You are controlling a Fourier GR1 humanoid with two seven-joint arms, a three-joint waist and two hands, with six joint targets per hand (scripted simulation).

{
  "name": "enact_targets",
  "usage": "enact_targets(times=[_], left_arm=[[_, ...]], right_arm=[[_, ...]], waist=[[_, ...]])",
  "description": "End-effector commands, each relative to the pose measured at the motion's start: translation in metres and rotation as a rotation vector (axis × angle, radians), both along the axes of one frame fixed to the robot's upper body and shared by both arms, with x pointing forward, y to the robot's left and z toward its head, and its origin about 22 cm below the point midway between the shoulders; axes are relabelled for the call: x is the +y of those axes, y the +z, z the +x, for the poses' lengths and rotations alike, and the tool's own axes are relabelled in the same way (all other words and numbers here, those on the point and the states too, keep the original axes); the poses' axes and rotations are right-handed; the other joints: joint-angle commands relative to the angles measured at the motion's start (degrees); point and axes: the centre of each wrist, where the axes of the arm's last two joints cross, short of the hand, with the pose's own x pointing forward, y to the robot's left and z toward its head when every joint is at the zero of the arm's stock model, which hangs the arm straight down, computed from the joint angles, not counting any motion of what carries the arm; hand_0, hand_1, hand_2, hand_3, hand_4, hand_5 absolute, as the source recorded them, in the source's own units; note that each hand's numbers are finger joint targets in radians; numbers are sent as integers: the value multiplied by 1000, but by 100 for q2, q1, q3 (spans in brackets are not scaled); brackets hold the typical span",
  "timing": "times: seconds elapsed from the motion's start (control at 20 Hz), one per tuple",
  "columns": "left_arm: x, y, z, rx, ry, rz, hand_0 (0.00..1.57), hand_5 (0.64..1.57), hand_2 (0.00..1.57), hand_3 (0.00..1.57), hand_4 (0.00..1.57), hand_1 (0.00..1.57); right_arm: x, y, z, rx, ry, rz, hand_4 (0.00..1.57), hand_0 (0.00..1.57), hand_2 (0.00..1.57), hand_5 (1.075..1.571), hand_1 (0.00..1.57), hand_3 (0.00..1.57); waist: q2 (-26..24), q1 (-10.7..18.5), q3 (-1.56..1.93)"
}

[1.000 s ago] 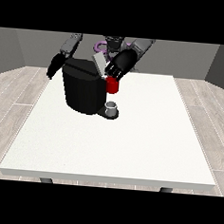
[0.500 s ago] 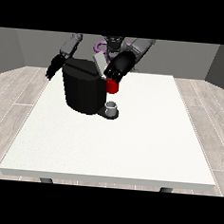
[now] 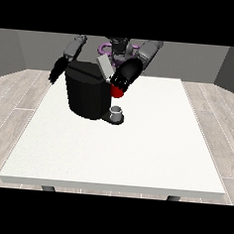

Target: Insert the coffee pod into the coffee machine and close the lid

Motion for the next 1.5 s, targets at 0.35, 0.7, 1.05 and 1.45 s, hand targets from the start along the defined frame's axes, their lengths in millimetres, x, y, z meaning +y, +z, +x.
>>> enact_targets(times=[0.35, 0.7, 1.05, 1.45], left_arm=[[-12, 18, 0, -94, -45, -43, 1241, 1571, 1202, 970, 0, 1241], [5, 31, -5, -217, -41, 10, 1144, 1571, 1115, 841, 0, 1144], [5, 21, -4, -194, -37, 70, 510, 1571, 776, 600, 0, 510], [36, 48, -10, -229, 16, 64, 0, 1571, 526, 441, 0, 0]], right_arm=[[10, 3, 6, -19, -10, -16, 144, 0, 0, 1571, 0, 0], [2, 24, 11, -60, 6, -51, 147, 0, 0, 1571, 0, 0], [8, 5, 6, -17, -30, -35, 87, 0, 0, 1571, 0, 0], [7, 6, 2, -32, -2, -62, 0, 0, 0, 1571, 0, 0]], waist=[[214, 36, -2], [530, -125, -3], [309, -4, -1], [427, -212, -2]])
